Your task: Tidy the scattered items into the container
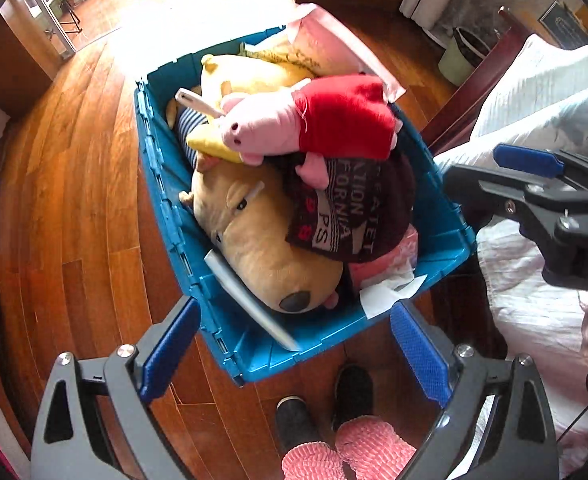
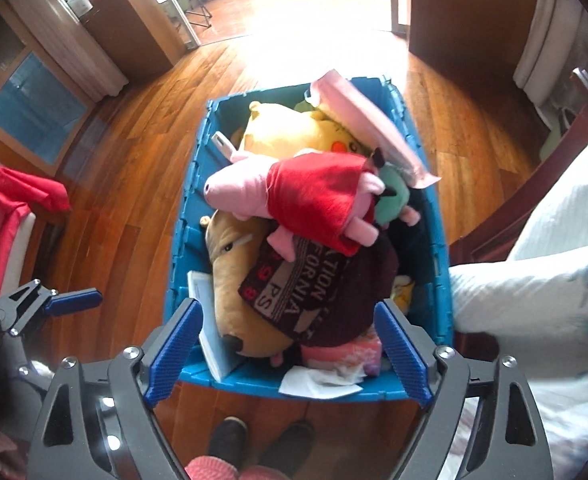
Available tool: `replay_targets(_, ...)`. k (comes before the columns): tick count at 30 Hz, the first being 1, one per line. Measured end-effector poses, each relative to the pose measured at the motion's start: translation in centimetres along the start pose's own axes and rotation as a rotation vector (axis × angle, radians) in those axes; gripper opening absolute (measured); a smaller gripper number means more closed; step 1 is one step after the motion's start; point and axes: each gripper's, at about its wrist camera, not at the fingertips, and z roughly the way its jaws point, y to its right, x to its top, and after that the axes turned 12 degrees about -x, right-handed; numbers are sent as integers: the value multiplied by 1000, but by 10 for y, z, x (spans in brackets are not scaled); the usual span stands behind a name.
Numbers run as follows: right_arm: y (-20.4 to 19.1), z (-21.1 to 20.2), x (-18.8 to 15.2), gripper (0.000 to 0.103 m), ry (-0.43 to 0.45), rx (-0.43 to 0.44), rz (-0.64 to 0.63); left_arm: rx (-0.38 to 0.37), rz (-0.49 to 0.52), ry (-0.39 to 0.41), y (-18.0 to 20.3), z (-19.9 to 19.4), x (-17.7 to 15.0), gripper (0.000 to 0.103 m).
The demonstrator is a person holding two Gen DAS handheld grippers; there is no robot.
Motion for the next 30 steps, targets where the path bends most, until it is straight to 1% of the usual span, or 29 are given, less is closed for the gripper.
replay_targets(6,4,-37,9,88,9,-37,30,-4,6,29,9,-35,16,97)
replay_targets(10,4,-64,11,89,16,-49,61,8,37,38,17,-66,23,97)
replay_targets(19,-9,-127,11,89,36,-72,108,21,94,57,26,-131,23,97)
replay_targets(24,-16,-158,9,89,58,-91,117,22,119,71,30,-154,21,97)
replay_targets(30,-22,-186,9,89,83,-116,136,12,145,100,35,-177,21,97)
